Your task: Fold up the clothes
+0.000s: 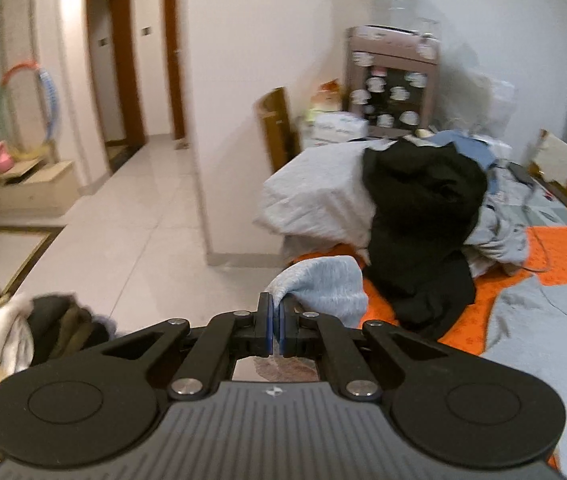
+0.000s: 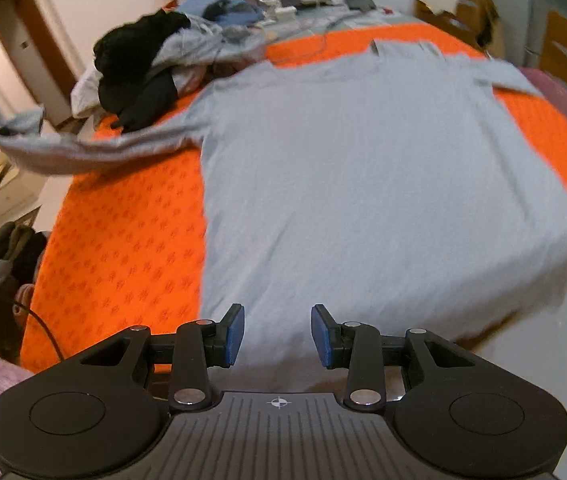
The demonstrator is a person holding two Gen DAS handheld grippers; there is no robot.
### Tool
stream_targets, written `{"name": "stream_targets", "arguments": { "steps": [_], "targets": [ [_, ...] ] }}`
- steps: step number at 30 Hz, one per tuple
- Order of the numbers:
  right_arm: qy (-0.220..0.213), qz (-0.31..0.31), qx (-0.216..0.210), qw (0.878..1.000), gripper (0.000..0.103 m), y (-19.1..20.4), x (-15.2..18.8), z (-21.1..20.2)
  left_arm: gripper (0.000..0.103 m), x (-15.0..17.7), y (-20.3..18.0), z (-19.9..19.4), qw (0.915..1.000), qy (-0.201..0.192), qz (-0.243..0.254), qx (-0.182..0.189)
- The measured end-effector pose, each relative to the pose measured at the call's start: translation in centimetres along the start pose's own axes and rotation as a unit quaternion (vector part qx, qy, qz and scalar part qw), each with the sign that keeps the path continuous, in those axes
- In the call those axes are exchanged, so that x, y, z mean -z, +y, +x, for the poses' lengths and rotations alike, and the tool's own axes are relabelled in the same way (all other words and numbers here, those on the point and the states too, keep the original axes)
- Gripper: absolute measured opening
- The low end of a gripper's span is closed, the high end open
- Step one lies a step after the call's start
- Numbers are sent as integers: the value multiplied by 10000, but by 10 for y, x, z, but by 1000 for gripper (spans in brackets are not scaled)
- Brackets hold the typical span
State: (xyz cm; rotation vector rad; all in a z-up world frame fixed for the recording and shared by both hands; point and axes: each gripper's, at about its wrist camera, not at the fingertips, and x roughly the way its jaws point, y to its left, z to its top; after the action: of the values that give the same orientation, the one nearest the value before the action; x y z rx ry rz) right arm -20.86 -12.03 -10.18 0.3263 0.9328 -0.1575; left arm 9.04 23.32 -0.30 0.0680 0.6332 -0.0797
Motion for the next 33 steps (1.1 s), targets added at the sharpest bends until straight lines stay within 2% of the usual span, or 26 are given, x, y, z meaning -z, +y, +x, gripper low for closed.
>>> {"name": "stream_targets", "arguments": {
  "steps": [5,8,11,13,14,15,16,19,25,28,33],
  "targets": [
    [108,71,265,9996,40,42,51,26,3,-15,4,9,9995,21,52,315],
    [196,-15,526,9984,39,61,67,42,3,-24,5,13,9991,25,42,415],
    [144,-149,867,9960,34,72,74,53,3,-29,3,14,9987,-27,84,496],
    [147,-121,937,9954,32,72,75,60,3,-33,1,15,9984,-65,115,550],
    [137,-111,982,9950,30,72,75,62,3,-35,0,16,9982,-85,132,579],
    [126,-104,1024,9946,14,72,76,63,3,-37,-2,16,9980,-105,148,609],
    [105,-113,1054,9943,2,71,76,61,3,-40,-5,16,9977,-133,166,641],
    [36,-115,1144,9934,3,66,74,50,3,-54,-17,13,9961,-264,172,826],
    [-15,-71,1158,9932,2,51,62,-4,3,-94,-77,4,9867,-696,309,1434],
    [23,5,987,9951,3,38,54,-20,3,-112,-119,1,9809,-871,373,1700],
    [84,-11,536,9985,7,26,50,-15,3,-125,-174,-6,9757,-999,336,1919]
  ]
}}
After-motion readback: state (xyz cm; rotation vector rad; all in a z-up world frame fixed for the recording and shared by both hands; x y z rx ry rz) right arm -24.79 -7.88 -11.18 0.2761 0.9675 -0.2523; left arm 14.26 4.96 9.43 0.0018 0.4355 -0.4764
